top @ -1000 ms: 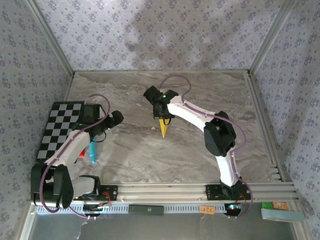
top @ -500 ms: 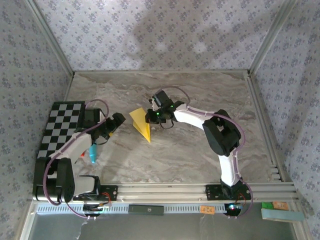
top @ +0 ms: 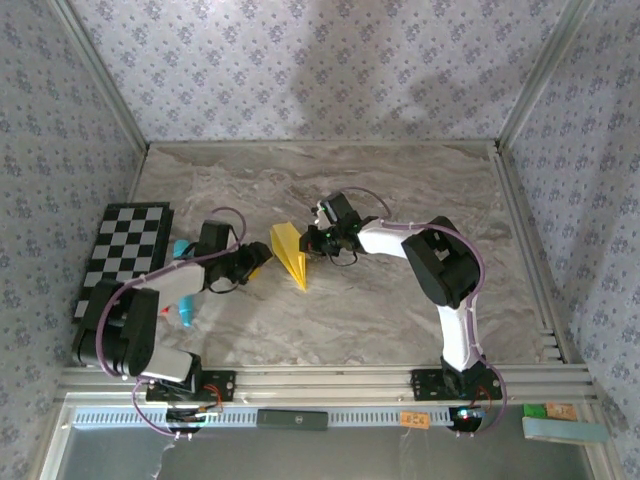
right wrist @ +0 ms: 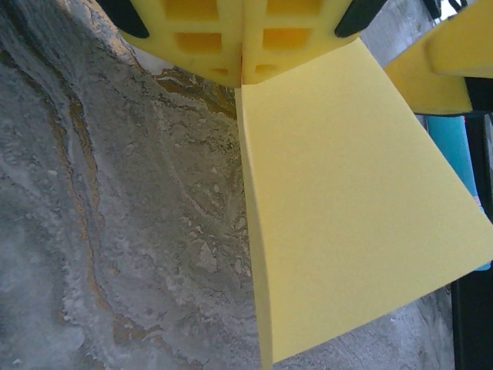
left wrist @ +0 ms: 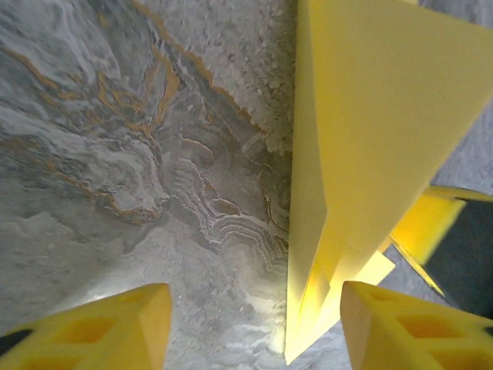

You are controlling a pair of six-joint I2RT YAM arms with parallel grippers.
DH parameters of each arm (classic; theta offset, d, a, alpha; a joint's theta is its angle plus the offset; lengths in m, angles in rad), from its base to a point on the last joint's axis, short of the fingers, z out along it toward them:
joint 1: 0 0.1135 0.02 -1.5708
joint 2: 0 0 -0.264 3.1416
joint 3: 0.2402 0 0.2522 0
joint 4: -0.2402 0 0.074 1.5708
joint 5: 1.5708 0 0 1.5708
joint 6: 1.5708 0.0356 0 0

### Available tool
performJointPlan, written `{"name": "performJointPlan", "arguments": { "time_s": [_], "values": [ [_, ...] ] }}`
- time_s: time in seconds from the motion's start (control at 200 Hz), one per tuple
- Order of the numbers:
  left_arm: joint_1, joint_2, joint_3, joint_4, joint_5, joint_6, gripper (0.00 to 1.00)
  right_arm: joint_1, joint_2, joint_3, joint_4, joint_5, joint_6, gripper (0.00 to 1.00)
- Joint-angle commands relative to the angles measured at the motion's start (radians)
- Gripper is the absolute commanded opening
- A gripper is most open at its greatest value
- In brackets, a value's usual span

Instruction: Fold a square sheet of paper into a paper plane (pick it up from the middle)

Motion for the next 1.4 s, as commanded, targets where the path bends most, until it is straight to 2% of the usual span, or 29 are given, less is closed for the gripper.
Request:
{"name": "performJointPlan", "arguments": {
  "time_s": [0.0, 0.155, 0.505, 0.79, 0.94, 1.254, 1.349, 1.399],
  "values": [
    [-0.024, 0.054, 0.079, 0.012, 0.024, 0.000, 0.47, -0.004, -0.003, -0.014, 0.030, -0.022, 0.013, 0.02],
    [-0.048, 0.108, 0.129, -0.002, 0.008, -0.006, 0.43, -0.004, -0.004, -0.012, 0.025, -0.024, 0.010, 0.02],
    [-0.052, 0.206, 0.210, -0.063, -0.018, 0.023, 0.18, -0.009, -0.004, -0.011, 0.013, -0.026, 0.012, 0.03],
    [-0.050, 0.246, 0.252, -0.085, -0.012, 0.062, 0.00, -0.035, 0.034, 0.069, -0.106, -0.090, -0.080, 0.17],
    [-0.050, 0.262, 0.279, -0.108, 0.016, 0.108, 0.00, -0.048, 0.064, 0.119, -0.185, -0.132, -0.147, 0.20],
    [-0.050, 0.298, 0.325, -0.142, 0.085, 0.190, 0.00, -0.078, 0.090, 0.144, -0.209, -0.167, -0.168, 0.24],
    [-0.050, 0.304, 0.329, -0.147, 0.092, 0.200, 0.00, -0.085, 0.094, 0.145, -0.208, -0.172, -0.171, 0.23],
    [-0.048, 0.306, 0.333, -0.152, 0.092, 0.207, 0.00, -0.087, 0.094, 0.146, -0.208, -0.174, -0.170, 0.20]
  ]
}}
